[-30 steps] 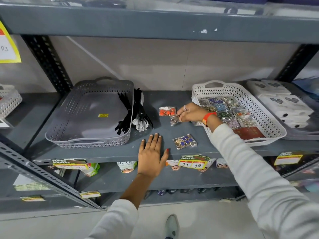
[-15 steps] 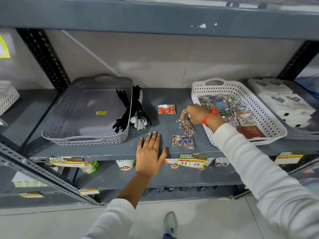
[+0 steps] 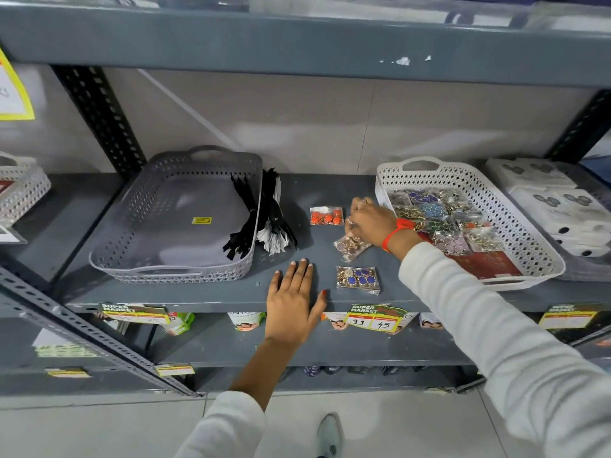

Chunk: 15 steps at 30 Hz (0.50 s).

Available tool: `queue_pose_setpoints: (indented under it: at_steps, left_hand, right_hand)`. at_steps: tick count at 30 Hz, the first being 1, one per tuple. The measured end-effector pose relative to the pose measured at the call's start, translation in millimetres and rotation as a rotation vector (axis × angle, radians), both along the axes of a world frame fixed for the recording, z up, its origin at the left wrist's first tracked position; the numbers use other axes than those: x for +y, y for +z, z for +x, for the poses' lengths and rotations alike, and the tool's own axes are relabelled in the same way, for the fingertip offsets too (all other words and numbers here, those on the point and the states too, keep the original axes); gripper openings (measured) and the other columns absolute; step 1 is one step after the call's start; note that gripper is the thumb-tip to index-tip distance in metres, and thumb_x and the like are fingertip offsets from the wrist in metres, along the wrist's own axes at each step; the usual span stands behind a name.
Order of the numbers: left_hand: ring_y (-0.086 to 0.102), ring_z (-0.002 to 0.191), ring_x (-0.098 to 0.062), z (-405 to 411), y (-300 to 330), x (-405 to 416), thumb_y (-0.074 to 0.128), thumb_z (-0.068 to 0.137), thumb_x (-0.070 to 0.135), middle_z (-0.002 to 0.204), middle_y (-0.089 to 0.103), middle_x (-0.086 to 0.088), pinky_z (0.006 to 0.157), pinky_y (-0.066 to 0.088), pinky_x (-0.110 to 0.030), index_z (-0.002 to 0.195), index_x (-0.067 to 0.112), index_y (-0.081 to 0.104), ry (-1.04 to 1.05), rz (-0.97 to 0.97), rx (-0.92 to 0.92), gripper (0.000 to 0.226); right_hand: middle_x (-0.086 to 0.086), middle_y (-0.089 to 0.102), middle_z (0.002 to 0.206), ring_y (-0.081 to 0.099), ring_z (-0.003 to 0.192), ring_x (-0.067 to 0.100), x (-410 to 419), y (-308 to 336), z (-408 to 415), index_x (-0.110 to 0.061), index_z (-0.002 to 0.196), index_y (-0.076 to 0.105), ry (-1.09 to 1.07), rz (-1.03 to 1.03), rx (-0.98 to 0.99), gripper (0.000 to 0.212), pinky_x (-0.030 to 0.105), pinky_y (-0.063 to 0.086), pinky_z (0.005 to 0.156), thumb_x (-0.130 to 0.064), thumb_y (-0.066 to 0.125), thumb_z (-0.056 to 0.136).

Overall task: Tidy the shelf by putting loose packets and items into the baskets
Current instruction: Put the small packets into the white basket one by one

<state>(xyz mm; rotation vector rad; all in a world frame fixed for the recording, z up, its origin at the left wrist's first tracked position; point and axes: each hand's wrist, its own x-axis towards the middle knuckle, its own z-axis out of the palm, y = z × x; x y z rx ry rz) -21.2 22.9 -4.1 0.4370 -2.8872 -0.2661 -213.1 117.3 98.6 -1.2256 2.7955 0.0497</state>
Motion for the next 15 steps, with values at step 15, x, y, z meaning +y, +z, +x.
queue_pose_setpoints:
  at_steps: [15]
  left_hand:
    - [0.036, 0.135, -0.022, 0.0, -0.3, 0.3, 0.020, 0.092, 0.051, 0.144, 0.044, -0.005, 0.111, 0.022, -0.043, 0.138, 0.012, 0.044, -0.010, 0.017, 0.042, 0.065]
  right_hand:
    - [0.009, 0.071, 0.100, 0.064, 0.096, 0.026, 5.7, -14.7, -1.9, -0.006, 0.090, 0.072, -0.240, -0.083, -0.271, 0.020, 0.029, 0.052, 0.084, -0.001, 0.054, 0.083]
